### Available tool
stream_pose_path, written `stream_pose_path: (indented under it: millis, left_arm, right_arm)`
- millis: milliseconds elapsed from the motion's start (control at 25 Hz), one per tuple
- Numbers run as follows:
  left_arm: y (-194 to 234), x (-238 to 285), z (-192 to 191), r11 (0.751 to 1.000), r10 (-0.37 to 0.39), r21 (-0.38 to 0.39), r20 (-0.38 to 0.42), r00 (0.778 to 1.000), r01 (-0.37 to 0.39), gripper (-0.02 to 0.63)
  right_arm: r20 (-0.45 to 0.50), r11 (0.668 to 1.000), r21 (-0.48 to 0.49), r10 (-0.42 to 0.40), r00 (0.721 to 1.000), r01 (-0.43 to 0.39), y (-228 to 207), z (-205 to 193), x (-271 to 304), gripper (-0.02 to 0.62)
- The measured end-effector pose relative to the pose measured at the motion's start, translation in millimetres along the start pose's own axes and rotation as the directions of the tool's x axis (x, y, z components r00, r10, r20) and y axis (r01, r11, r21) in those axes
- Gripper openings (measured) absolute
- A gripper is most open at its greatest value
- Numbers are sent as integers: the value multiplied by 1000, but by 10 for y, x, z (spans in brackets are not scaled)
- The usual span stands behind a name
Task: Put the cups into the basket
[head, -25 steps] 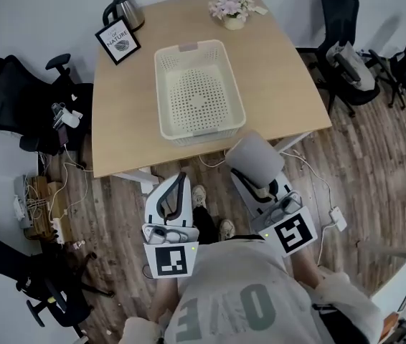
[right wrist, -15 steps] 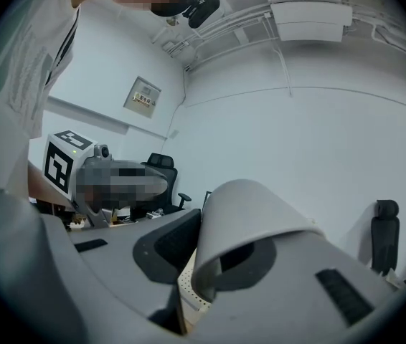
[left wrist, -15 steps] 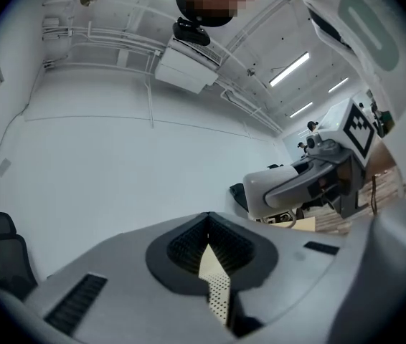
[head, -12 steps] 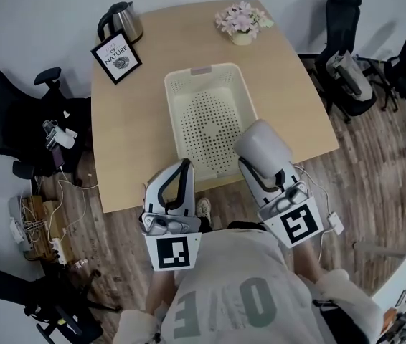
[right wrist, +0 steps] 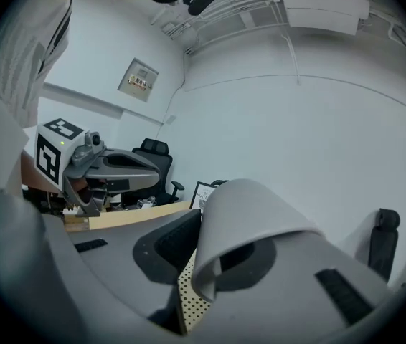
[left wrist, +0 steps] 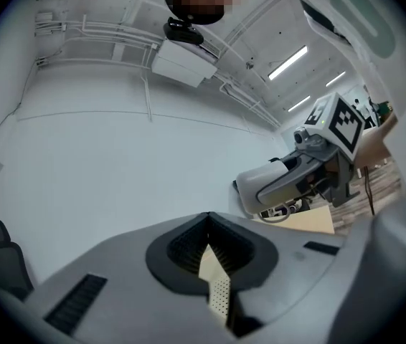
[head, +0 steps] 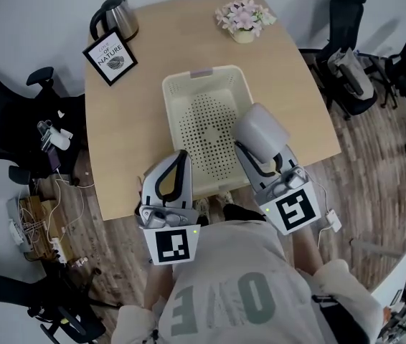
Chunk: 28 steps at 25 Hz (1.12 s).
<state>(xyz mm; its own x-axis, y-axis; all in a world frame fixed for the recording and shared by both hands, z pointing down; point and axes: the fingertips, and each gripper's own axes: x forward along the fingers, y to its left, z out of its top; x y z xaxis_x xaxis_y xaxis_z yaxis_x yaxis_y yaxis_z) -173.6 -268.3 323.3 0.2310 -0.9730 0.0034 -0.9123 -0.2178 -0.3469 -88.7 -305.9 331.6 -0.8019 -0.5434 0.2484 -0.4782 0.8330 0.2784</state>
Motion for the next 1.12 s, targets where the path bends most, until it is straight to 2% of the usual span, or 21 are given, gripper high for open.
stream_pose_path:
  millis: [240,360,520,760,880,960,1040,1120]
  left_arm:
    - [55,163,6,998,57,22,-28,998,-56,8]
    - [71,230,-37,997,73,23,-43,996,-72,8]
    - [91,290,-84,996,91,14,-53,994,-90,8]
    - [97,302,-174,994,107,19,-72,992,-106,8]
    - [123,309,-225,993,116,16,-83,990,-115,8]
    - [136,305,-254,993,120,13,-92,989,-119,8]
    - [149,298,-278,993,122,15,-101,987,-121,8]
    - [156,288,-300,992,128,10,-101,987,-128,8]
  right_arm:
    - [-138,984,-126,109,984,-126,-112,-236,288,48]
    - [-250,942,-233,184,951,-243,-122,-415,449,48]
    - [-398,849,-350,248,883,-396,-68,-710,653,48]
    - [-572,708,-425,273,773,-564,60,-1095,832,48]
    - [-652,620,-450,264,711,-643,107,-1299,918,48]
    - [-706,557,-447,261,658,-700,142,-1458,969,48]
    - [-764,485,-435,247,596,-759,176,-1652,1012,48]
    - [-806,405,-441,212,552,-801,186,-1836,1075,48]
